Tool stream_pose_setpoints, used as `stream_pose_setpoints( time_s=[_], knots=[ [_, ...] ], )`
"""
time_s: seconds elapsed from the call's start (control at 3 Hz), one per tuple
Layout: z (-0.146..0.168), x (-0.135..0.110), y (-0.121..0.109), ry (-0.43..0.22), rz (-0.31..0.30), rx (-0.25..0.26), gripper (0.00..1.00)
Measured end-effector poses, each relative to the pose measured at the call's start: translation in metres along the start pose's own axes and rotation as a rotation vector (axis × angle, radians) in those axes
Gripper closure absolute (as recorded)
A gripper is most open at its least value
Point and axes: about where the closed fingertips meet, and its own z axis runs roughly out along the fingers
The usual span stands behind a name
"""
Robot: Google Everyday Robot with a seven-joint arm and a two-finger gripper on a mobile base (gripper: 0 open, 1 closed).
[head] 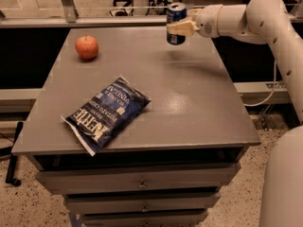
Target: Move pepsi can near apple
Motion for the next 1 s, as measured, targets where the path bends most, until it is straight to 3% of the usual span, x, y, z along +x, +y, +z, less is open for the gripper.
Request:
stream_pose_setpoints(
  time_s=[0.33, 1.0],
  knots=[
    [0.017, -0.012, 0.018, -0.024, -0.01, -0.032, 1.0],
    [0.079, -0.031, 0.075, -0.02, -0.053, -0.16, 1.0]
  ],
)
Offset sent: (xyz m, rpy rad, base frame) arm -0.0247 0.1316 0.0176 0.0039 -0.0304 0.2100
